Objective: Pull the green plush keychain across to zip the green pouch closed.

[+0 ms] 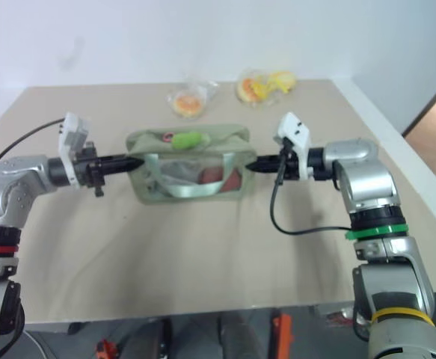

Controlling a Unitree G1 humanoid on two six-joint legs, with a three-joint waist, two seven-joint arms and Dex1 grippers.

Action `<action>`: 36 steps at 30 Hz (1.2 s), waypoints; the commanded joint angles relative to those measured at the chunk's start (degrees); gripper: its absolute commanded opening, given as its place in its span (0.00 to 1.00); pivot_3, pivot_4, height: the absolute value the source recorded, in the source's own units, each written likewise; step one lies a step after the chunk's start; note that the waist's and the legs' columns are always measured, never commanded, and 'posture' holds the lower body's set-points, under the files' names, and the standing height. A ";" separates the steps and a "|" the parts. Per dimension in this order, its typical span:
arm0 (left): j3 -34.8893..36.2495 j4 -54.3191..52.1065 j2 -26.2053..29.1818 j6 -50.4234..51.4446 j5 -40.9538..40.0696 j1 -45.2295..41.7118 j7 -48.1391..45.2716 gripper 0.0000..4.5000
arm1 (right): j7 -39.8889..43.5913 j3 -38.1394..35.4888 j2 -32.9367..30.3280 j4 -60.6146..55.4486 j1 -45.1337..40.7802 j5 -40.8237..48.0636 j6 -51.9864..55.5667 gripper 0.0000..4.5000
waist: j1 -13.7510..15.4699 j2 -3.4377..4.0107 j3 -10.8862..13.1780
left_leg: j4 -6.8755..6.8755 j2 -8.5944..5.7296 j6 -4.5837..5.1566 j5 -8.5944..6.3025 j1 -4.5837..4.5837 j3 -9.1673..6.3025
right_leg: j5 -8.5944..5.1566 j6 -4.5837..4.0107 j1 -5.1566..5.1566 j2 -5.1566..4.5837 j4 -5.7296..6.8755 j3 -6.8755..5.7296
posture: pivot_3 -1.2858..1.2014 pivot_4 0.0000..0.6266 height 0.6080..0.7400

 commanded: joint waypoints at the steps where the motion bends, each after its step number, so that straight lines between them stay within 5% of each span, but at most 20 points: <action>1: 1.12 -2.51 0.09 -1.13 0.07 0.43 1.00 0.01 | -0.29 -2.16 -1.56 -3.17 0.15 1.13 0.73 0.00 | 0.03 0.00 0.00 | 0.00 0.00 0.00 0.00 0.00 0.00 | 0.00 0.00 0.00 0.00 0.00 0.00 | 0.52 0.24 1.00; 5: 1.26 -3.33 -0.04 -1.11 -0.20 1.14 1.63 0.01 | 0.63 -4.23 -2.56 -5.95 0.94 4.97 5.93 0.00 | 0.21 0.00 0.00 | 0.00 -0.01 0.00 0.00 0.00 0.00 | 0.00 0.00 0.01 -0.02 0.00 0.00 | 0.52 0.24 1.00; 6: 1.24 -3.46 -0.05 -1.13 -0.18 1.26 1.72 0.00 | 1.10 -4.57 -2.97 -6.94 1.20 5.89 7.08 0.16 | 0.25 0.00 0.00 | 0.00 -0.02 0.00 0.00 -0.01 -0.01 | 0.00 0.00 0.01 -0.02 0.00 0.00 | 0.52 0.24 1.00; 16: 1.02 -3.94 -0.32 -1.41 -0.20 2.08 2.33 0.00 | 3.22 -9.87 -8.23 -15.96 1.08 12.92 9.76 0.89 | 0.23 -0.01 -0.01 | 0.01 -0.01 0.00 0.00 0.02 0.00 | 0.00 0.02 0.02 -0.02 -0.01 -0.01 | 0.52 0.24 1.00; 24: 1.20 -4.40 -0.51 -1.39 -0.47 2.47 2.62 0.00 | -2.79 -6.83 -4.60 -20.41 -7.27 10.85 5.36 0.89 | 0.14 0.02 0.01 | 0.01 0.00 0.04 0.02 0.03 0.02 | 0.04 0.00 0.00 0.00 -0.01 0.00 | 0.52 0.24 1.00; 36: 1.70 -5.08 -0.79 -1.22 -0.87 2.71 3.40 0.00 | 1.77 2.84 -0.69 -17.90 -11.27 5.08 -3.83 0.89 | 0.34 0.01 0.00 | 0.00 -0.01 0.04 0.02 -0.01 0.03 | 0.03 0.01 -0.01 -0.03 -0.04 0.01 | 0.52 0.24 1.00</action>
